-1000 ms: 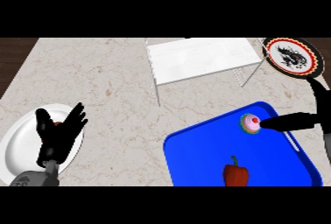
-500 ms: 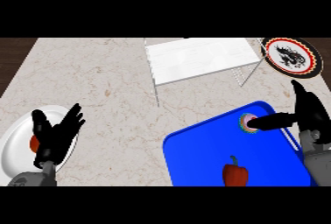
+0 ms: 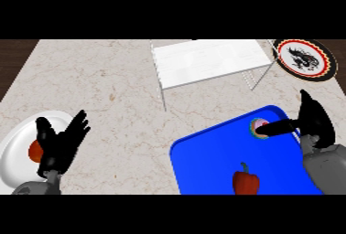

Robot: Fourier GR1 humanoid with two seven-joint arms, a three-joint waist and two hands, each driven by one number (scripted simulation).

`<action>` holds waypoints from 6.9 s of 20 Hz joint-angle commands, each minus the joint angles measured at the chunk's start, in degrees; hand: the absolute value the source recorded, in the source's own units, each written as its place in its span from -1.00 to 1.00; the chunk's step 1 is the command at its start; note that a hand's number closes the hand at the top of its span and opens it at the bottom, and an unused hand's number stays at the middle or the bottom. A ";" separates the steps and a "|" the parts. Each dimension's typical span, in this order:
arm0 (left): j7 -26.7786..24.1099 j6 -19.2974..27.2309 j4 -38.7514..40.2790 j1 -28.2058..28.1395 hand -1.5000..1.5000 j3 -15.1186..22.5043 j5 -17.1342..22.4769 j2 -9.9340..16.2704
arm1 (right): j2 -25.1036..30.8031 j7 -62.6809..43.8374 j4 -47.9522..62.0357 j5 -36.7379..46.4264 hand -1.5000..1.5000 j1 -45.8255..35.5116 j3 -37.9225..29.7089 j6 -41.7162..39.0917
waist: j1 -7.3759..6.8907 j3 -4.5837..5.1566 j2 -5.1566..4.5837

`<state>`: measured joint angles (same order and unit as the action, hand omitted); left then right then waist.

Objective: Pick the cupcake from the tray and place it in the tiered shelf

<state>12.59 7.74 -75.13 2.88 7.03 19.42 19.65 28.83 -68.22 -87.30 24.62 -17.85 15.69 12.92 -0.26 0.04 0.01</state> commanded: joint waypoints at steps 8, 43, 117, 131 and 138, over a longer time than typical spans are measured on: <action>1.08 0.25 -0.24 0.30 0.00 -1.19 -2.65 -2.70 | -7.67 -1.93 7.98 7.05 -1.00 -2.56 -3.89 0.18 | 0.03 -0.03 -0.06; 0.47 -3.91 -0.23 -2.02 0.00 -5.37 -6.08 -3.30 | -24.48 25.71 -21.02 15.18 1.00 -11.18 18.54 -18.94 | 0.59 -0.01 0.27; 3.12 -6.22 0.62 1.82 0.00 -9.09 -10.09 -7.50 | -13.33 59.89 56.09 2.91 -1.00 -65.45 -34.82 -10.17 | -0.44 -0.03 -0.28; 3.49 -6.84 -1.01 0.45 0.00 -9.69 -10.02 -7.37 | -4.73 57.61 56.52 -4.28 -1.00 -67.54 -43.98 -3.15 | -0.19 0.00 -0.33; 3.13 -7.33 1.18 2.42 0.00 -10.65 -10.27 -6.62 | 2.85 54.74 57.93 -6.67 -1.00 -66.42 -48.42 0.84 | -0.18 -0.01 -0.29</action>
<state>16.09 1.26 -75.97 3.72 -2.34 8.83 11.96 28.28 -12.21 -29.20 19.27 -85.07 -30.87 12.37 -0.79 0.02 -0.37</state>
